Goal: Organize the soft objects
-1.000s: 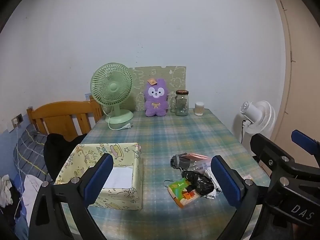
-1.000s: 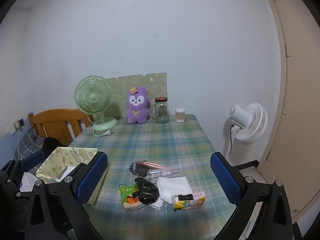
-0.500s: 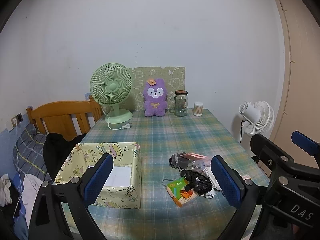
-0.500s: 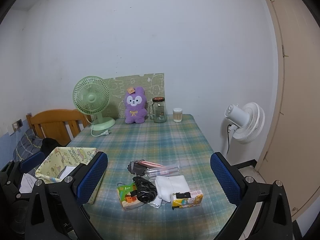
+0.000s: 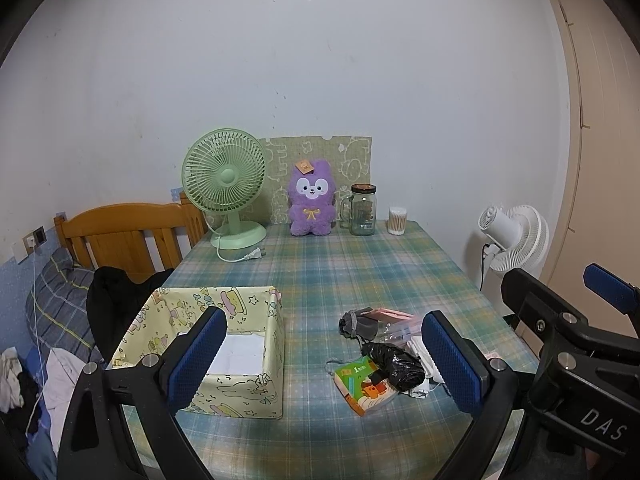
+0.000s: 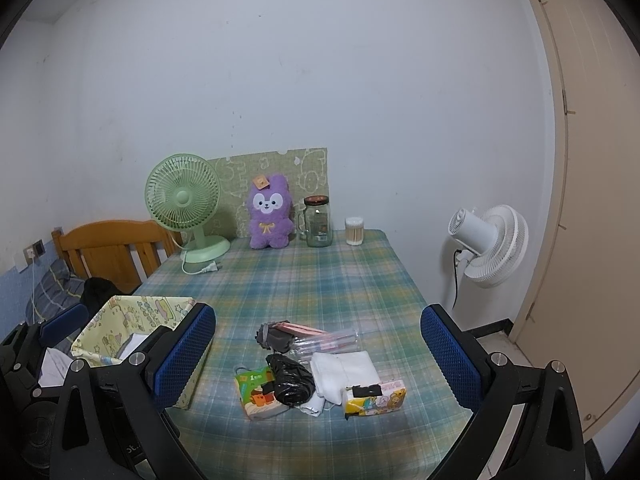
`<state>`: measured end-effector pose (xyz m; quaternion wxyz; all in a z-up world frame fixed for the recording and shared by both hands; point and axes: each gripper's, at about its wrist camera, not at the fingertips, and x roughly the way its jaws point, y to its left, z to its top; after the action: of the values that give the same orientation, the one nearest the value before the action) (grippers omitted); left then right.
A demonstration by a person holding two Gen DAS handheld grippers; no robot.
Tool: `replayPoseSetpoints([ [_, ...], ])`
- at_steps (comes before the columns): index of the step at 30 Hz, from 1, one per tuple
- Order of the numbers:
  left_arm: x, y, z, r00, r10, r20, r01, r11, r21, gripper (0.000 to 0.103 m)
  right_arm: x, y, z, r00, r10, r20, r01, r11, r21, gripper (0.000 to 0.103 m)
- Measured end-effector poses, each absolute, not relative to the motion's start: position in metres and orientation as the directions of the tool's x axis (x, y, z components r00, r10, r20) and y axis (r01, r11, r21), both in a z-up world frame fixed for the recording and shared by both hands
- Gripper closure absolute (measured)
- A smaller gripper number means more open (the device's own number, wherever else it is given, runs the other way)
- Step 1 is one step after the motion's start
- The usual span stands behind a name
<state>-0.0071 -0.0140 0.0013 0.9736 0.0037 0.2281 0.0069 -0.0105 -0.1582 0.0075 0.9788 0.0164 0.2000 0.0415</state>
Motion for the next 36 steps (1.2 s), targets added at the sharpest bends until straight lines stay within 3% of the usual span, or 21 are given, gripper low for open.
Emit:
replayPoseSetpoints([
  [36, -0.0108, -0.0149, 0.0023, 0.902, 0.02, -0.431, -0.019, 1.0, 0.007, 0.004, -0.0109, -0.1563, 0.0109, 0.92, 0.085, -0.384, -0.071, 0.996, 0.051, 0.0],
])
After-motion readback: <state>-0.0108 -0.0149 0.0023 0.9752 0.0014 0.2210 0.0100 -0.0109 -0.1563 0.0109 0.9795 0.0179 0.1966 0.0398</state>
